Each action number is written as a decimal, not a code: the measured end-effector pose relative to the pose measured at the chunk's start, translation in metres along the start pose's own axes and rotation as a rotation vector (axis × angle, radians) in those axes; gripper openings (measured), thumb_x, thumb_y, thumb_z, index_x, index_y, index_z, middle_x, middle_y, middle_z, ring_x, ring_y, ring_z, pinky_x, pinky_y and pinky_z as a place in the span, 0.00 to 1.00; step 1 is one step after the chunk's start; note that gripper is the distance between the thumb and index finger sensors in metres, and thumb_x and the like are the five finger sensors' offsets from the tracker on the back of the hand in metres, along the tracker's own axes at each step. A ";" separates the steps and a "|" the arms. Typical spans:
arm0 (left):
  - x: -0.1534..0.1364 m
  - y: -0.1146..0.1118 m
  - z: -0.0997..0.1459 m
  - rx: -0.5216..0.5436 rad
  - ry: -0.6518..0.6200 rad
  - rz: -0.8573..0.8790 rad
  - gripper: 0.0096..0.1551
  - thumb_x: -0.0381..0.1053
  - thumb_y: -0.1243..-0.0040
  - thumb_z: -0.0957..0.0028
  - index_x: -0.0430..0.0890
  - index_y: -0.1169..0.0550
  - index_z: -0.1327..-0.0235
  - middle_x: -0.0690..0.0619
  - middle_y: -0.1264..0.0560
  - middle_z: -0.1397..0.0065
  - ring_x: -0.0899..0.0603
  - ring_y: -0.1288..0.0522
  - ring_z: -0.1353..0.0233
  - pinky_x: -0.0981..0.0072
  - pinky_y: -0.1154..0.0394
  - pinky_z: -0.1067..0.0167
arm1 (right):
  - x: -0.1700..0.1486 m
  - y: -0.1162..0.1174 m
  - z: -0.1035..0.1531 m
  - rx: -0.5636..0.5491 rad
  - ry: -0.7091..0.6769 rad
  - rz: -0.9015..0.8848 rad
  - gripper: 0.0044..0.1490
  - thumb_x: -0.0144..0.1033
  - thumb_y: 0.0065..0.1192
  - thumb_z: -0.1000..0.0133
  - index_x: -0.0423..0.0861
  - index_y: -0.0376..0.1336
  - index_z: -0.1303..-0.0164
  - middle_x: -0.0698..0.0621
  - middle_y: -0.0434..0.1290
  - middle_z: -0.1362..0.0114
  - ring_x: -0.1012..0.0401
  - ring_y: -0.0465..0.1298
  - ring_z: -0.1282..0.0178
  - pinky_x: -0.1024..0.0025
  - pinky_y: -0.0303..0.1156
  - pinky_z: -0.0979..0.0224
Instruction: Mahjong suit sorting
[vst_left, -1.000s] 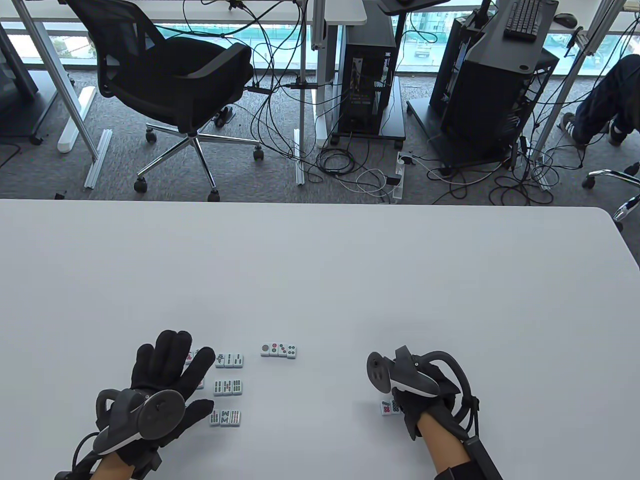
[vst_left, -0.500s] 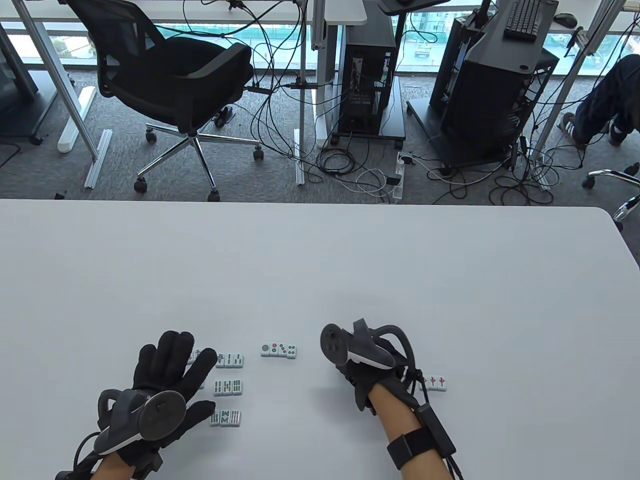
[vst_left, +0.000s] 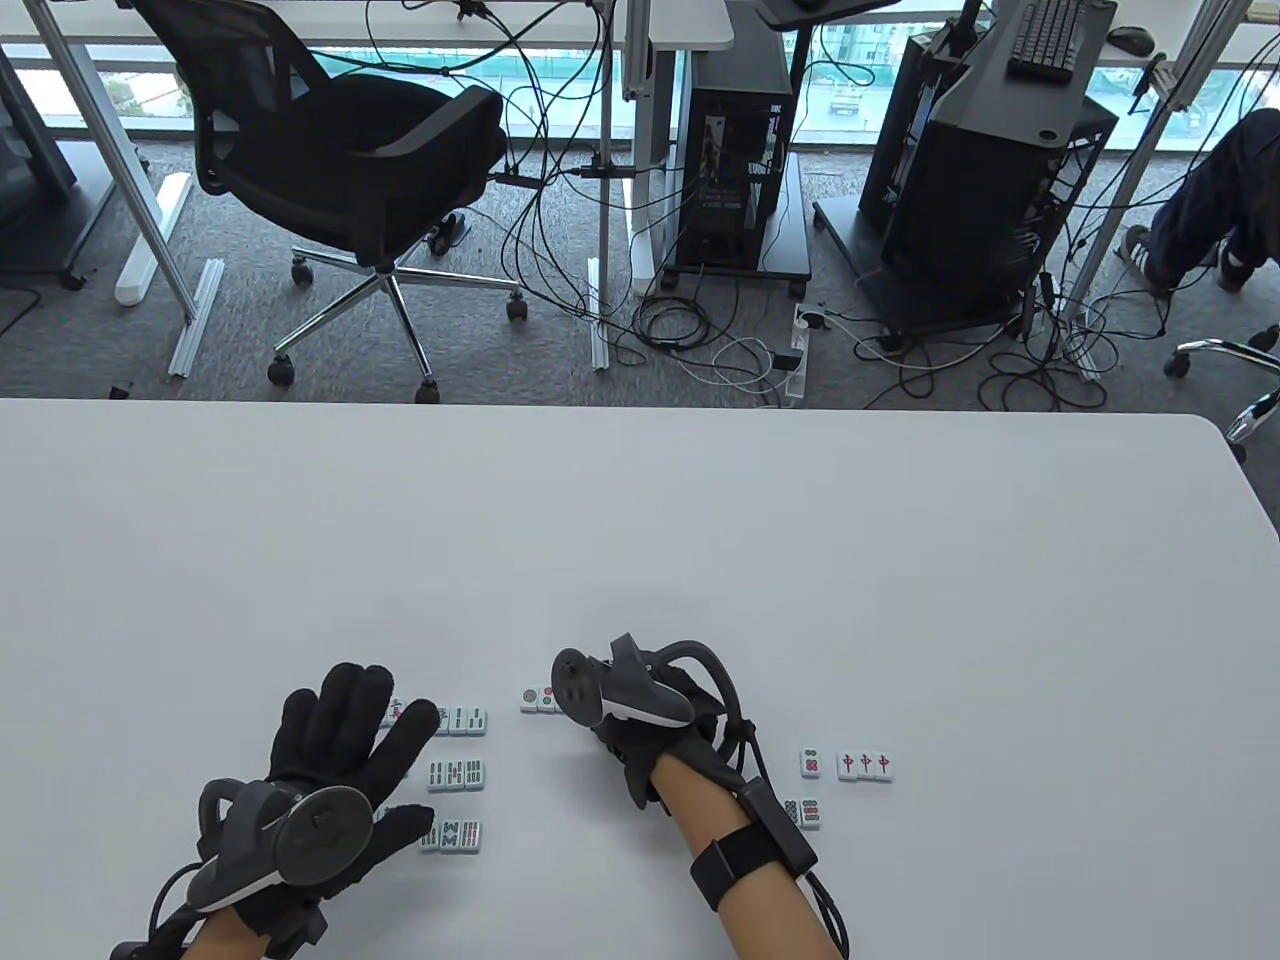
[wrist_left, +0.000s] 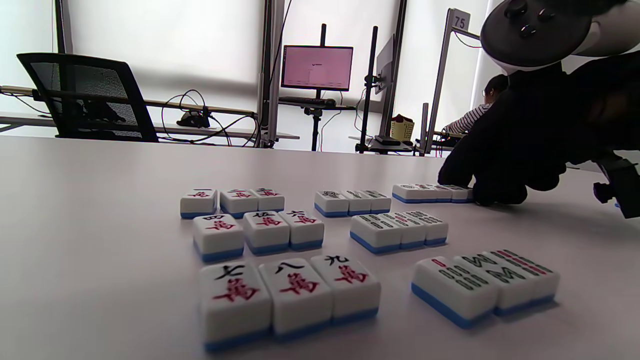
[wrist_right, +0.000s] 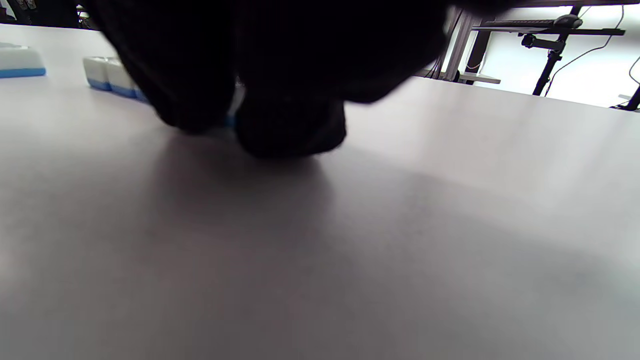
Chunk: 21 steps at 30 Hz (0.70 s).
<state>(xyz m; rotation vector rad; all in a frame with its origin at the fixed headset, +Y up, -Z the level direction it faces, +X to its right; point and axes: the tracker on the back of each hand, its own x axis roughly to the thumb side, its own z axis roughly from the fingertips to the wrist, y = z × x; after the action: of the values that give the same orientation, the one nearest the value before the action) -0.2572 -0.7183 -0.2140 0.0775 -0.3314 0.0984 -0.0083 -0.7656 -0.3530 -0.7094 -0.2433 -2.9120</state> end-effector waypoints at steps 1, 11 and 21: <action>0.000 0.000 0.000 -0.002 0.000 0.000 0.52 0.78 0.53 0.59 0.69 0.58 0.25 0.63 0.76 0.21 0.47 0.77 0.16 0.40 0.70 0.21 | -0.002 0.000 0.002 0.006 -0.005 0.010 0.37 0.44 0.68 0.49 0.39 0.65 0.33 0.50 0.81 0.59 0.62 0.77 0.76 0.73 0.76 0.73; 0.000 -0.001 -0.001 -0.017 0.006 -0.002 0.52 0.78 0.53 0.60 0.69 0.59 0.25 0.63 0.76 0.21 0.47 0.77 0.16 0.40 0.70 0.21 | -0.070 -0.009 0.056 0.013 0.090 0.027 0.41 0.45 0.67 0.49 0.40 0.62 0.28 0.48 0.81 0.56 0.61 0.78 0.74 0.72 0.77 0.70; -0.001 -0.003 -0.003 -0.042 0.029 -0.013 0.52 0.78 0.53 0.60 0.69 0.59 0.25 0.63 0.76 0.21 0.47 0.77 0.16 0.40 0.70 0.21 | -0.133 -0.001 0.118 0.120 0.202 0.066 0.41 0.44 0.70 0.50 0.41 0.63 0.28 0.49 0.81 0.56 0.61 0.78 0.74 0.73 0.77 0.70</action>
<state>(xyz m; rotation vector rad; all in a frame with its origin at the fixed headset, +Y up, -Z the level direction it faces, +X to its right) -0.2571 -0.7215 -0.2170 0.0363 -0.3037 0.0799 0.1608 -0.7302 -0.3116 -0.3947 -0.3608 -2.8499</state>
